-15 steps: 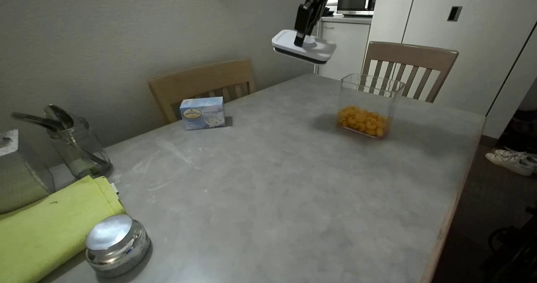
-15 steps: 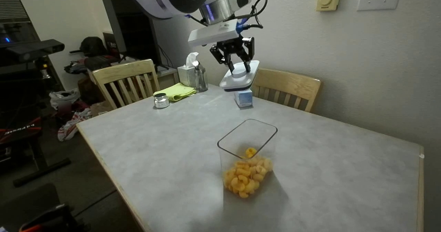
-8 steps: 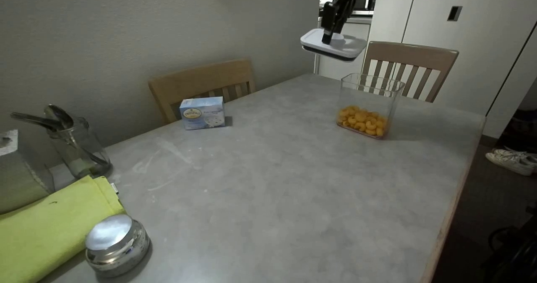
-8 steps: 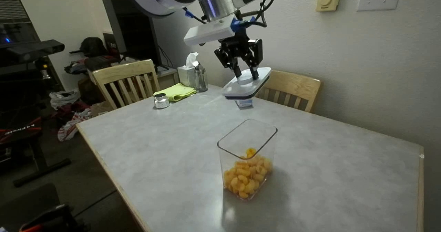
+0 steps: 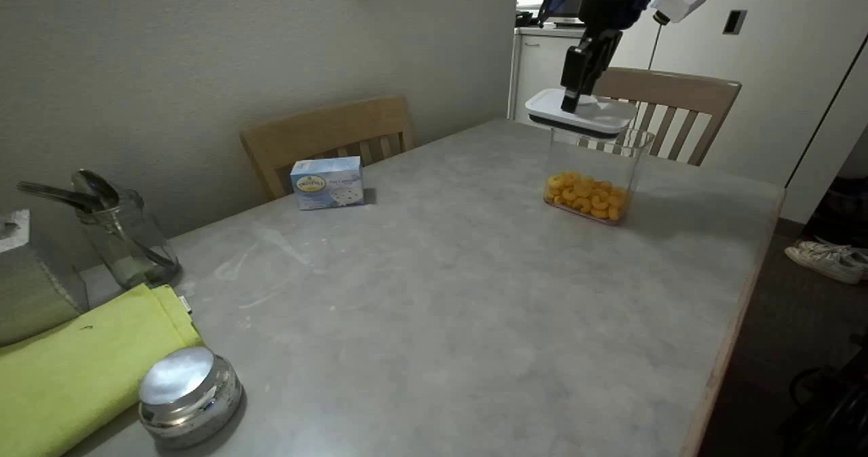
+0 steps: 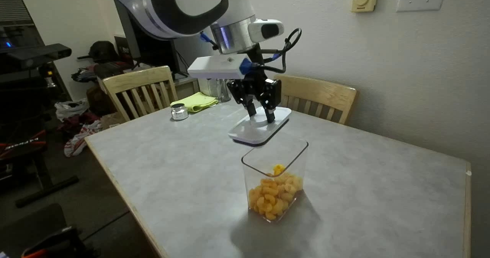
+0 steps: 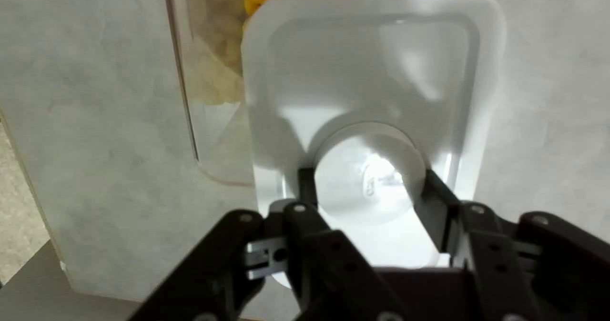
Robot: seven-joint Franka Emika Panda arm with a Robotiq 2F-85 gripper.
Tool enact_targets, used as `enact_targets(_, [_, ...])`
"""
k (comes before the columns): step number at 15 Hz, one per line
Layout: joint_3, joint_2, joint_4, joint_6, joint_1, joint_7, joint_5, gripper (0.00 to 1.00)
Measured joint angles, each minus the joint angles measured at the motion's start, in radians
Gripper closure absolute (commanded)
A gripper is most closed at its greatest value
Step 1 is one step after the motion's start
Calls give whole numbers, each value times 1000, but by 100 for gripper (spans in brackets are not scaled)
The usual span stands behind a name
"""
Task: Pick up the lid and place it on the container then press the button on the lid
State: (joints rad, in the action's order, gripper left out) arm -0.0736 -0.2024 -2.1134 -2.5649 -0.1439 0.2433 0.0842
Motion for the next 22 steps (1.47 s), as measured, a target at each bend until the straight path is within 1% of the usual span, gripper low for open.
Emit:
enact_targets(6, [-36, 30, -96, -46, -33, 2, -22, 71])
enact_targets(9, [-45, 41, -123, -82, -53, 34, -69, 71])
enact_targets(13, [-42, 40, -131, -144, -75, 151, -193, 71])
enact_targets(16, [-24, 36, -131, -174, -91, 264, -304, 71])
enact_targets(19, [2, 28, -126, -184, -107, 376, -411, 71])
enact_targets(22, [10, 11, -115, -184, -110, 454, -481, 71])
